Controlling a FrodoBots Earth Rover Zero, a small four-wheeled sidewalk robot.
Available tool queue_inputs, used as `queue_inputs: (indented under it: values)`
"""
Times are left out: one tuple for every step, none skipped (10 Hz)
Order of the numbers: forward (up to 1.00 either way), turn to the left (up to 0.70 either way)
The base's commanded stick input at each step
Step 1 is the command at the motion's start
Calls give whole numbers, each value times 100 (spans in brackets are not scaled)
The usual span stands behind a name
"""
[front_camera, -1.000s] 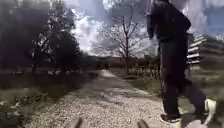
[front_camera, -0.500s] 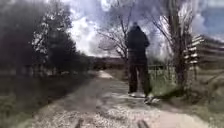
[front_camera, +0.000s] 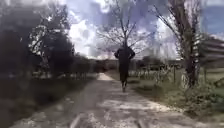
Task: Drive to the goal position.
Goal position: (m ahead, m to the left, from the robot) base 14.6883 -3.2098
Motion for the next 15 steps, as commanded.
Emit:
queue_inputs:
  values:
    - [100, 15]
    - [100, 1]
    - [100, 2]
    - [100, 10]
    - [100, 17]
    - [100, 24]
    - [100, 15]
    - [100, 0]
    - [100, 0]
    - [100, 0]
    - [100, 0]
    - [100, -23]
    - [100, -27]
    - [100, -27]
    - [100, -27]
